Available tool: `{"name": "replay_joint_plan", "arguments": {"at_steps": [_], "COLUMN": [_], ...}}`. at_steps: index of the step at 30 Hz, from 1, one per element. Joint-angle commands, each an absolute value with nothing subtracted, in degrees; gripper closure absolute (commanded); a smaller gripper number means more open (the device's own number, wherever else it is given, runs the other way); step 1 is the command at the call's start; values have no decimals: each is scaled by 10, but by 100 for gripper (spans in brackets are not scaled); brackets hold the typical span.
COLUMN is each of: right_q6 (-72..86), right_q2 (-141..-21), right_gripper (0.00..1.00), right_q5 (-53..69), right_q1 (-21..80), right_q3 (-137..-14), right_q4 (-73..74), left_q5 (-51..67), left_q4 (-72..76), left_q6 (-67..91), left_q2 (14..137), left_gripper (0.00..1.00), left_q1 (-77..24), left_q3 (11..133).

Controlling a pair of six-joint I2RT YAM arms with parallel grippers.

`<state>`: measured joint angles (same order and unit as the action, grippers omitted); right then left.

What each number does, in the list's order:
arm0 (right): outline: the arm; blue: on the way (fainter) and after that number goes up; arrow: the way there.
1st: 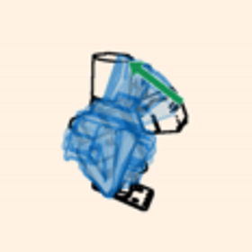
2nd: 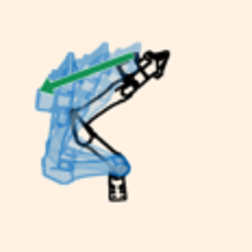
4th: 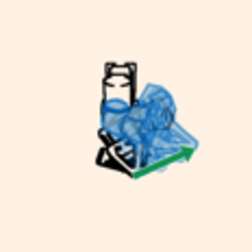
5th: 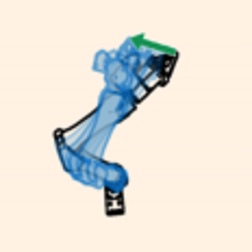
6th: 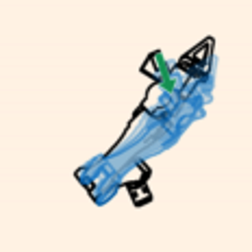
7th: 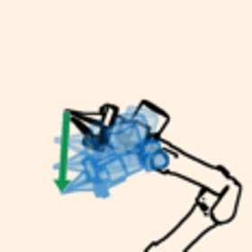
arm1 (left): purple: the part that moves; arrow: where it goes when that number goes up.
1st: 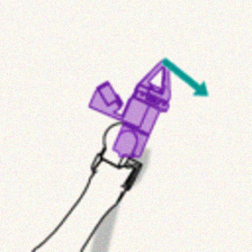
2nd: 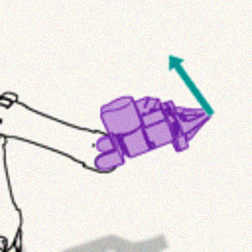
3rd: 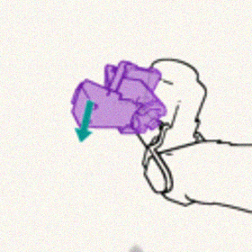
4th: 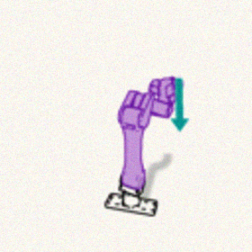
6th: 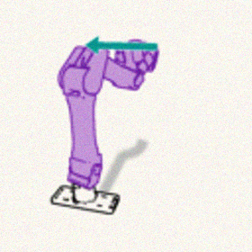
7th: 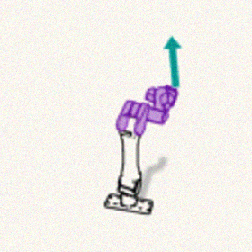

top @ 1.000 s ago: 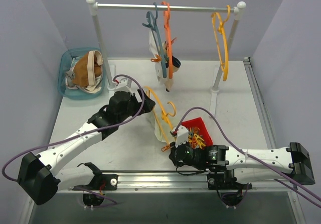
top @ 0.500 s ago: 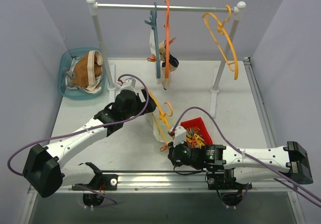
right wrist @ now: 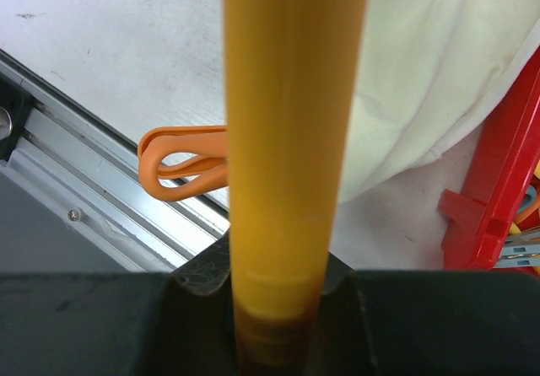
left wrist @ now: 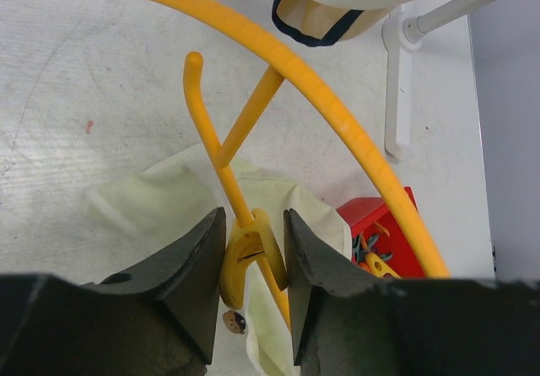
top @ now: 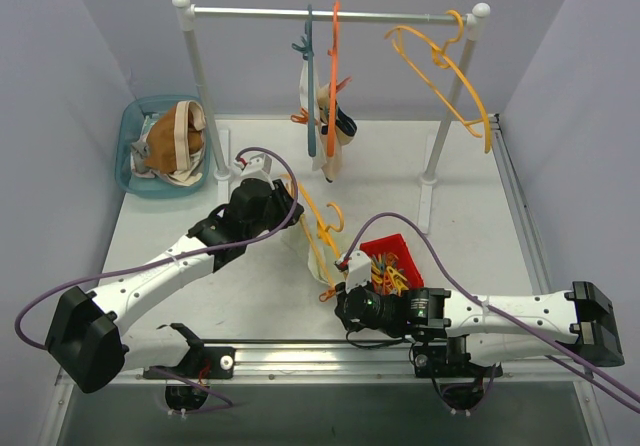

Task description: Remove the underwear clipped to the hanger

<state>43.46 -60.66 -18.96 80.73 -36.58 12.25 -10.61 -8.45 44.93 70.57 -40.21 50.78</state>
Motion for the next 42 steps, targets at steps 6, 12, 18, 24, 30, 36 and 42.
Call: {"name": "replay_joint_plan", "arguments": {"at_steps": [6, 12, 18, 24, 30, 36, 42], "right_q6": [439, 451, 458, 454, 446, 445, 443], "right_q2": [-599, -608, -614, -627, -652, -678, -697], "right_gripper": [100, 100, 100, 100, 100, 100, 100], "right_q5": [-233, -241, -242, -240, -223, -212, -204], "right_q1": [812, 808, 804, 798, 793, 784, 779], "right_q3": [-382, -384, -384, -388, -391, -396, -411], "right_q4": [129, 145, 150, 149, 129, 116, 109], "left_q5": [-105, -112, -112, -134, -125, -101, -39], "left_q4": [-97, -115, -149, -178, -75, -135, -104], "left_q6": [443, 443, 453, 486, 509, 490, 515], "left_q2": [685, 659, 622, 566, 478, 527, 494], "left_gripper": [83, 97, 94, 63, 47, 37, 9], "left_q1": [-405, -404, -405, -404, -404, -405, -405], "left_q3": [520, 531, 504, 415, 357, 408, 363]}}
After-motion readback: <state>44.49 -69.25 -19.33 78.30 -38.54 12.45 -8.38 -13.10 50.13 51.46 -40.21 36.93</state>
